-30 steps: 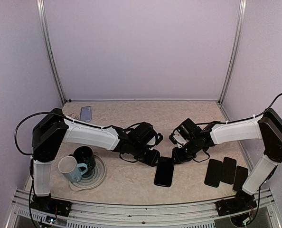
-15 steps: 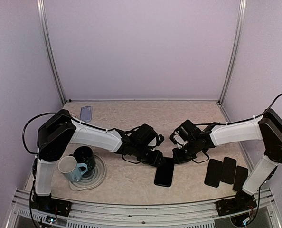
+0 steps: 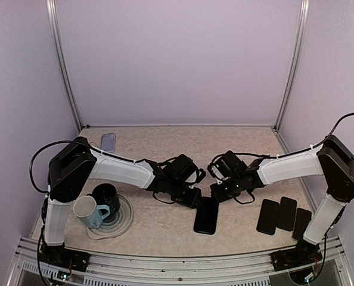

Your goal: Put the phone into the phone case

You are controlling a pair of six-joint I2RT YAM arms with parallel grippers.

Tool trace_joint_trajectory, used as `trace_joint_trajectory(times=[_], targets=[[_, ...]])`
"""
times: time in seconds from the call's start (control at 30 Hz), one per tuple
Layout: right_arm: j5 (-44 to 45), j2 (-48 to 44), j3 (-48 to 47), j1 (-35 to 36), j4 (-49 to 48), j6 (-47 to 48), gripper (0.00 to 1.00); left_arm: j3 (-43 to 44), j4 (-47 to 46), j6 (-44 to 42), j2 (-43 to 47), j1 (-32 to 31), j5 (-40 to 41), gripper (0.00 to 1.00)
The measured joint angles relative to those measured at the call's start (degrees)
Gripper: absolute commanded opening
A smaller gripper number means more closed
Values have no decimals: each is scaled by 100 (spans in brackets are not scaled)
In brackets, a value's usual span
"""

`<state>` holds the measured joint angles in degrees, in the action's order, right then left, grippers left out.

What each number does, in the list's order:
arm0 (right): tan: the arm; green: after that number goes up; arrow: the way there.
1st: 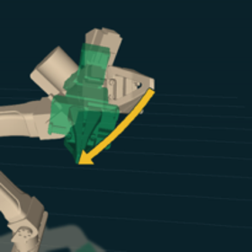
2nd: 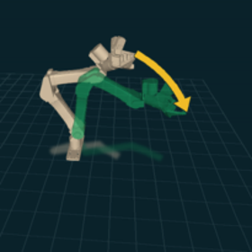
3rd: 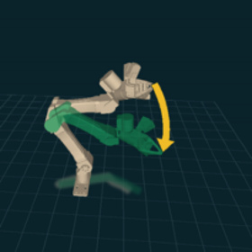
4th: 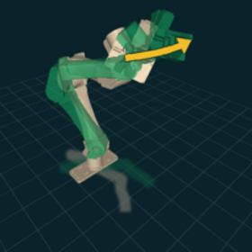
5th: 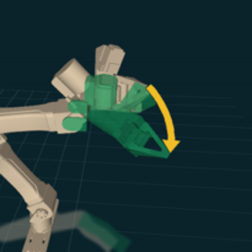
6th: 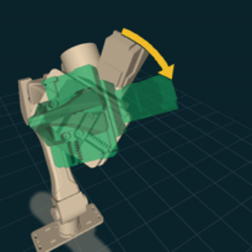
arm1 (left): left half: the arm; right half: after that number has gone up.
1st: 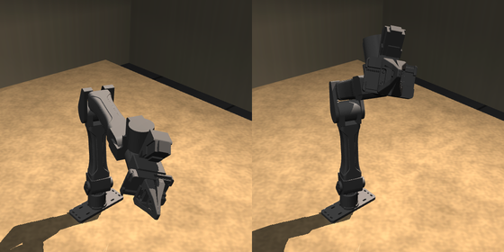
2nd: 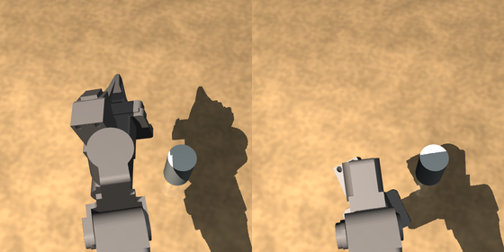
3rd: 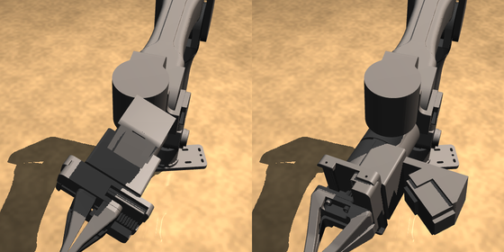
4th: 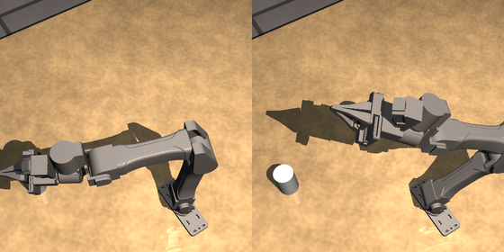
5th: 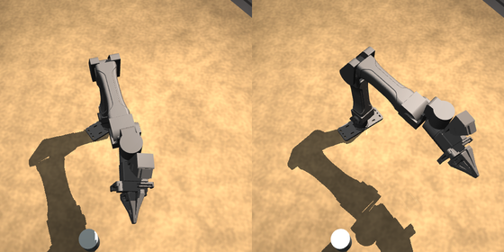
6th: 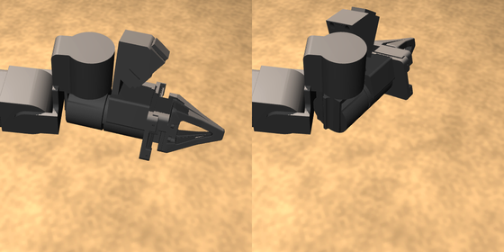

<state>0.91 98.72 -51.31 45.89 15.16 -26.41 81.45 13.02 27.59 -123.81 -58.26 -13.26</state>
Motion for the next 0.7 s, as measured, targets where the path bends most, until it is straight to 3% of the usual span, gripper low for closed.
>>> trace_joint_trajectory(times=[0.13,0.33,0.53,0.7], targets=[[57,-68,-179,50,190,72,17,-37,-59,0,39,7,-31,27],[249,-232,-621,103,1493,120,27,-992,-647,389,651,177,-533,31],[387,-828,-1016,105,2033,-28,19,-1252,-503,396,1434,363,-234,27],[398,-999,-758,105,2194,-201,15,-1255,-457,315,1322,210,-111,24]])
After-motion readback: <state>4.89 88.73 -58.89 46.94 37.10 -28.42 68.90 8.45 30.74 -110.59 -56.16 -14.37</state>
